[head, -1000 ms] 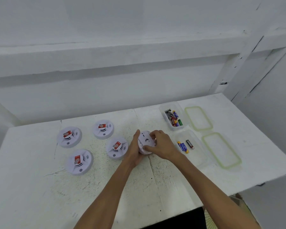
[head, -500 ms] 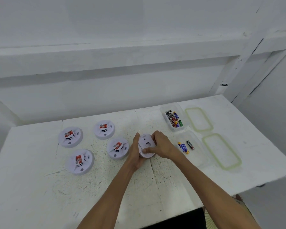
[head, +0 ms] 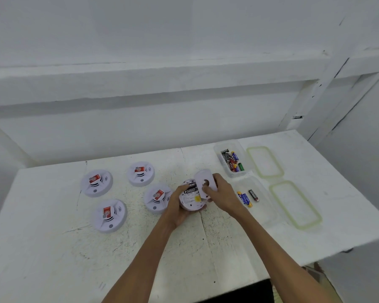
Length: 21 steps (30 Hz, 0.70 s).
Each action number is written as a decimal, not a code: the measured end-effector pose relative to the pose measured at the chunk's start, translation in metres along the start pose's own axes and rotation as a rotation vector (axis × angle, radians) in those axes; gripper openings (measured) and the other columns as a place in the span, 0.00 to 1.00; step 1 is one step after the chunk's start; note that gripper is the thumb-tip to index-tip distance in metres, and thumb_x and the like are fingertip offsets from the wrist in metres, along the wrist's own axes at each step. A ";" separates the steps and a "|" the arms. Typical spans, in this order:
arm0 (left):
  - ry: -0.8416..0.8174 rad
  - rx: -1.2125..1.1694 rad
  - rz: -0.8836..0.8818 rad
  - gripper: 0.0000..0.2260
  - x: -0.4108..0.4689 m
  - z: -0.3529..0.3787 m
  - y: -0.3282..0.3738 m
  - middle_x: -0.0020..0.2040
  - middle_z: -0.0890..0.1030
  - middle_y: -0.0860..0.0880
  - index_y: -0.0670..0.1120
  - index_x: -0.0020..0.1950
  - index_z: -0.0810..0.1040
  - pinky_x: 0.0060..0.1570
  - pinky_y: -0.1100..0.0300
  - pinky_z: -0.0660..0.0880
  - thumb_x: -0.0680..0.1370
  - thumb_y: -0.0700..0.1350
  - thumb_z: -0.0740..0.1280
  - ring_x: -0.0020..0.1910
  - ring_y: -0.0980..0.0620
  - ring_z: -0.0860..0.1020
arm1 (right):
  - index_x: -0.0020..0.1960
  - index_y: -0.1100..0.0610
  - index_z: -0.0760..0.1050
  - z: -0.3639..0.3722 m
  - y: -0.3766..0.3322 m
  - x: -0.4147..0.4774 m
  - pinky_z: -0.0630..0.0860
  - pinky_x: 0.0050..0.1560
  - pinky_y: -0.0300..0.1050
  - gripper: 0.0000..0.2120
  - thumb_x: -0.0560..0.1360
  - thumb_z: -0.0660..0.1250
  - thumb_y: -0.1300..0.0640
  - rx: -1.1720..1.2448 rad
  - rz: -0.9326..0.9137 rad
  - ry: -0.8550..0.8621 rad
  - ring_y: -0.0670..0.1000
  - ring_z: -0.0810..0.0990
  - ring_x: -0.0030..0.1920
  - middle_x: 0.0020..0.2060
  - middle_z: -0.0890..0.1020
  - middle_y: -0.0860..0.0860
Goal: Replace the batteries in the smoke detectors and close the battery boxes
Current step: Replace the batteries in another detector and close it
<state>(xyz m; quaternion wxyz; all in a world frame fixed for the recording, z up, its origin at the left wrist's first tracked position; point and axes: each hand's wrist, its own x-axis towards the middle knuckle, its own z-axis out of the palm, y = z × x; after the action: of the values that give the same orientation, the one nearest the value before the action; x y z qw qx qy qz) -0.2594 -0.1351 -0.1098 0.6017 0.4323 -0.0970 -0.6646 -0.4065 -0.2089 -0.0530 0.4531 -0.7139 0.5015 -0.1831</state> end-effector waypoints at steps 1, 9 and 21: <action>-0.005 0.008 0.010 0.21 0.001 -0.003 -0.002 0.62 0.83 0.36 0.40 0.68 0.78 0.55 0.40 0.83 0.77 0.46 0.70 0.55 0.36 0.83 | 0.59 0.58 0.72 -0.001 0.001 -0.001 0.81 0.36 0.43 0.12 0.78 0.67 0.57 0.034 0.010 0.034 0.52 0.82 0.46 0.51 0.81 0.54; 0.174 0.151 0.151 0.17 -0.002 -0.004 -0.014 0.63 0.83 0.38 0.42 0.70 0.75 0.45 0.45 0.85 0.81 0.39 0.70 0.59 0.37 0.83 | 0.62 0.58 0.71 0.011 0.018 -0.002 0.73 0.37 0.39 0.12 0.80 0.62 0.57 0.040 0.098 0.227 0.50 0.78 0.44 0.49 0.79 0.52; 0.265 0.195 0.237 0.13 -0.005 0.001 -0.024 0.61 0.85 0.45 0.48 0.66 0.77 0.48 0.46 0.85 0.82 0.43 0.70 0.57 0.44 0.85 | 0.74 0.63 0.62 0.025 0.032 -0.007 0.71 0.60 0.44 0.24 0.79 0.61 0.67 -0.119 0.080 0.250 0.58 0.74 0.66 0.68 0.74 0.60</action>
<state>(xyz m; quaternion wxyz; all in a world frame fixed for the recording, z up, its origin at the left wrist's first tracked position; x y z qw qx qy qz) -0.2777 -0.1245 -0.1229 0.6384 0.5576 -0.1311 -0.5141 -0.4091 -0.1940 -0.0913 0.3509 -0.6905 0.5922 -0.2225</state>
